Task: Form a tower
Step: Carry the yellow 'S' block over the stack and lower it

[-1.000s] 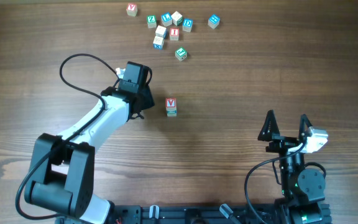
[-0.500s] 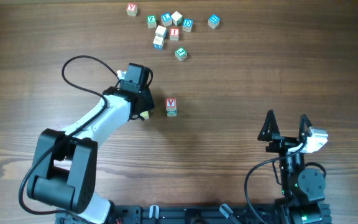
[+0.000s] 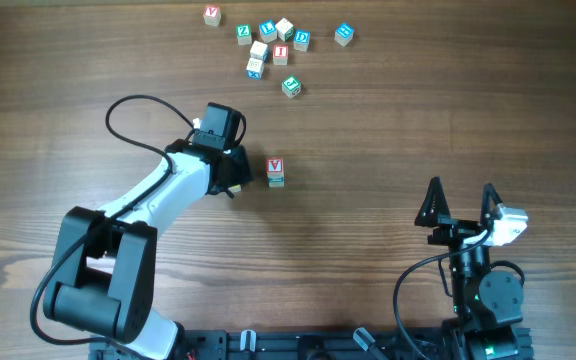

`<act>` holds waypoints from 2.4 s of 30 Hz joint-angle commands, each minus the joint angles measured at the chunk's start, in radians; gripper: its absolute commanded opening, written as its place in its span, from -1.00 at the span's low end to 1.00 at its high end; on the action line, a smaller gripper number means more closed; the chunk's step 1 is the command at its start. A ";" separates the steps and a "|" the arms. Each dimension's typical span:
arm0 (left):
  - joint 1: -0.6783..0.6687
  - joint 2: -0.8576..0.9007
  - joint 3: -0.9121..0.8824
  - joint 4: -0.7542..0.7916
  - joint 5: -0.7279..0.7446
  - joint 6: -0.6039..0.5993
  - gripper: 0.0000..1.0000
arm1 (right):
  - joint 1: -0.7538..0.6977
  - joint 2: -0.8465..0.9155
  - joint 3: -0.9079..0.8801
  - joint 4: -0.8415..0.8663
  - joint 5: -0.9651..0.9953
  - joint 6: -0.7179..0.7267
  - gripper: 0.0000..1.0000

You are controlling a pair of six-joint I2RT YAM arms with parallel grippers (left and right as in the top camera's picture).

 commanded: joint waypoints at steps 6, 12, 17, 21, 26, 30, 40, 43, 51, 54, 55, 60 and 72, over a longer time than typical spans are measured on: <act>0.000 0.001 -0.008 -0.058 0.019 0.008 -0.21 | -0.004 -0.006 -0.001 0.005 0.014 -0.017 0.99; 0.000 0.001 -0.008 -0.072 0.014 0.008 -0.28 | -0.004 -0.006 -0.001 0.005 0.014 -0.017 0.99; 0.000 -0.057 0.063 -0.086 -0.050 0.009 -0.50 | -0.004 -0.006 -0.001 0.005 0.014 -0.017 0.99; 0.000 -0.136 0.192 -0.113 -0.049 0.009 -0.54 | -0.004 -0.006 -0.001 0.005 0.014 -0.016 0.99; -0.037 -0.170 0.317 -0.118 -0.034 0.041 -0.65 | -0.004 -0.006 -0.001 0.005 0.014 -0.017 0.99; -0.134 -0.163 0.317 -0.197 -0.031 0.062 -0.61 | -0.004 -0.006 -0.001 0.005 0.014 -0.017 0.99; -0.187 -0.087 0.317 -0.304 -0.022 0.061 -0.62 | -0.004 -0.006 -0.001 0.005 0.014 -0.017 0.99; -0.201 -0.069 0.317 -0.301 -0.022 0.061 -0.62 | -0.004 -0.006 -0.001 0.005 0.014 -0.017 0.99; -0.209 -0.066 0.317 -0.335 0.009 0.061 -0.61 | -0.004 -0.006 -0.001 0.005 0.014 -0.017 1.00; -0.209 -0.066 0.317 -0.335 0.016 0.059 -0.60 | -0.004 -0.006 -0.001 0.005 0.014 -0.017 1.00; -0.209 -0.066 0.317 -0.335 0.017 0.058 -0.60 | -0.004 -0.006 -0.001 0.005 0.014 -0.017 0.99; -0.209 -0.064 0.317 -0.342 0.016 0.058 -0.60 | -0.004 -0.006 -0.001 0.005 0.014 -0.016 0.99; -0.231 -0.059 0.317 -0.338 -0.037 0.058 -0.55 | -0.004 -0.006 -0.001 0.005 0.014 -0.017 0.99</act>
